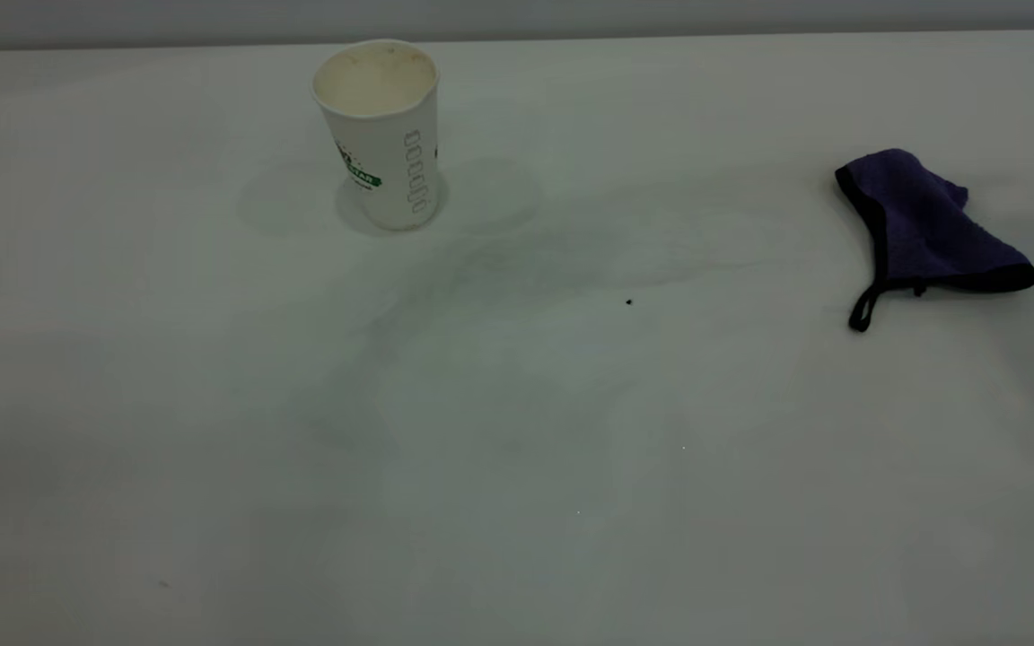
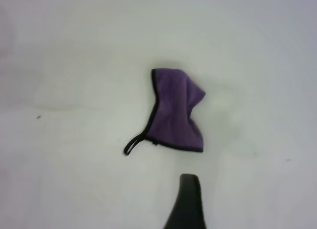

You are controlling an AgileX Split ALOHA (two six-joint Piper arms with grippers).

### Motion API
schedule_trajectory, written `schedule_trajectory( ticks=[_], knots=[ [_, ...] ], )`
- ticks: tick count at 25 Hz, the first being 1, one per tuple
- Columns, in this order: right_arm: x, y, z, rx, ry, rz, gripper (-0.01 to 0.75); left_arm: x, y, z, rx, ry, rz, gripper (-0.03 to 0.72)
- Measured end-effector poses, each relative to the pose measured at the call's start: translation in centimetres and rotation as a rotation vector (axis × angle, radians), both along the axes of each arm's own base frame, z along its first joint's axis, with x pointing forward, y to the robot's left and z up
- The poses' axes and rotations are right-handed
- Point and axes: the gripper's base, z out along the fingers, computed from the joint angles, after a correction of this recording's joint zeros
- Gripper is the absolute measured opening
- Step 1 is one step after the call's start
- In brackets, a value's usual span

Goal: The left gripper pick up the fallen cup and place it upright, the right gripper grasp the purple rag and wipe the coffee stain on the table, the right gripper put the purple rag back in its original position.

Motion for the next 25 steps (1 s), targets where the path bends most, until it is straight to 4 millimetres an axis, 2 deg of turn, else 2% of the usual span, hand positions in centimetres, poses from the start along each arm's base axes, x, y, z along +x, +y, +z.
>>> schedule_trajectory(
  ticks=[3, 6, 9, 17, 21, 25],
  knots=[
    [-4.0, 0.3, 1.0, 0.004, -0.011, 0.012, 0.728, 0.0, 0.0, 0.0, 0.000, 0.000, 0.000, 0.414],
    [-7.7, 0.2, 0.6, 0.007, 0.007, 0.015, 0.726, 0.0, 0.0, 0.0, 0.000, 0.000, 0.000, 0.414],
    [-11.2, 0.0, -1.0, 0.011, 0.051, 0.003, 0.725, 0.0, 0.0, 0.0, 0.000, 0.000, 0.000, 0.414],
    [-18.9, 0.0, -7.4, 0.037, 0.198, -0.001, 0.719, 0.0, 0.0, 0.0, 0.000, 0.000, 0.000, 0.414],
    [-23.5, -0.2, -9.0, 0.039, 0.137, 0.001, 0.711, 0.0, 0.0, 0.0, 0.000, 0.000, 0.000, 0.414],
    [-26.8, -0.3, -9.8, 0.050, 0.022, 0.005, 0.706, 0.0, 0.0, 0.0, 0.000, 0.000, 0.000, 0.414]
  ],
)
